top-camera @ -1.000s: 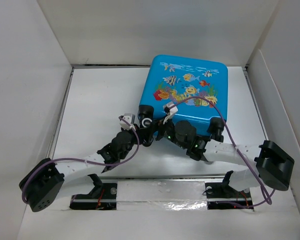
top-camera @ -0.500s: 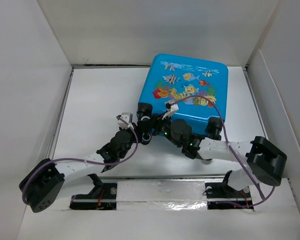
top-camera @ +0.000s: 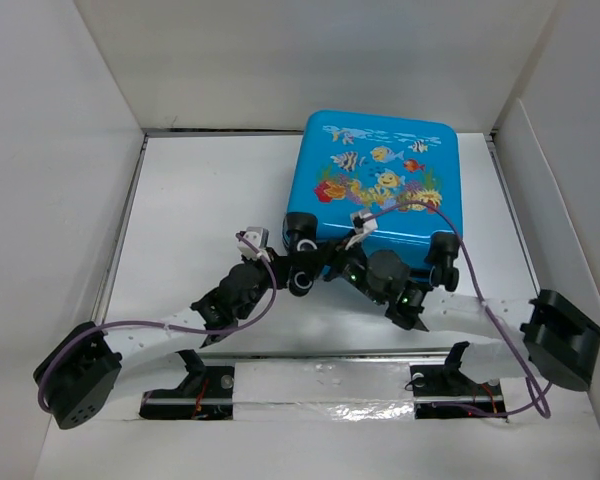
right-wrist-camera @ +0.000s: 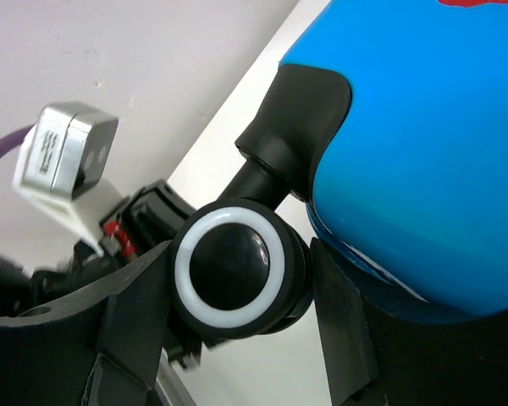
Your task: Pack the luggage
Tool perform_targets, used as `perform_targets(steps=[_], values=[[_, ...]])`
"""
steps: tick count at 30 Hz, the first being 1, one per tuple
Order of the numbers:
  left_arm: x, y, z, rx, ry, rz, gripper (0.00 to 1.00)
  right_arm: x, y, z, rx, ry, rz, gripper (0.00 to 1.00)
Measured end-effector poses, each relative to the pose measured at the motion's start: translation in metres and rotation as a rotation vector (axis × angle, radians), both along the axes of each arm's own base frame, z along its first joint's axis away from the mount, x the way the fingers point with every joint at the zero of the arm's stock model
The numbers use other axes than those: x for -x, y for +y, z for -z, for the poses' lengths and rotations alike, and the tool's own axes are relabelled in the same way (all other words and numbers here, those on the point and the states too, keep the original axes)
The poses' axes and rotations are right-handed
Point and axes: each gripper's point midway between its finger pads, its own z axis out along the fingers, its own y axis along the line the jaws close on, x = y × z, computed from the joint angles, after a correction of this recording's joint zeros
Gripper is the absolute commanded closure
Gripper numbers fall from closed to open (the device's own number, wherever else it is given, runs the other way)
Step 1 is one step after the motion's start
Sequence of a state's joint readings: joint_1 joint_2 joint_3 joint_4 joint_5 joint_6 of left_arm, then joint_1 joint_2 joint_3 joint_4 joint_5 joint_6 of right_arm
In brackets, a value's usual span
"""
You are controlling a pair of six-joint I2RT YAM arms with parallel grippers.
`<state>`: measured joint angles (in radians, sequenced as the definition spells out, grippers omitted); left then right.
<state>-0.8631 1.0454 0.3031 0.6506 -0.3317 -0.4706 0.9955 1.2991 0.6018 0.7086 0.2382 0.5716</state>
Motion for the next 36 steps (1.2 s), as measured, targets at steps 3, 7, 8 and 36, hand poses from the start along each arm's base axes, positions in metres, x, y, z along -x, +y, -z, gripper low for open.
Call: perform_targets(steps=[3,7,8,36], values=[[0.002,-0.001,-0.001,-0.001,0.001,0.012,1.0,0.014,-0.022,0.0,0.025,-0.018,-0.021,1.0],[0.006,-0.005,-0.002,0.003,0.001,0.037,1.0,0.031,-0.057,0.0,0.058,-0.043,-0.038,1.0],[0.006,-0.004,0.0,-0.007,0.003,0.035,1.0,0.027,-0.073,-0.002,0.068,-0.053,0.003,1.0],[-0.019,0.017,-0.007,-0.074,-0.02,-0.066,1.0,0.035,0.001,0.021,0.312,-0.035,-0.254,0.0]])
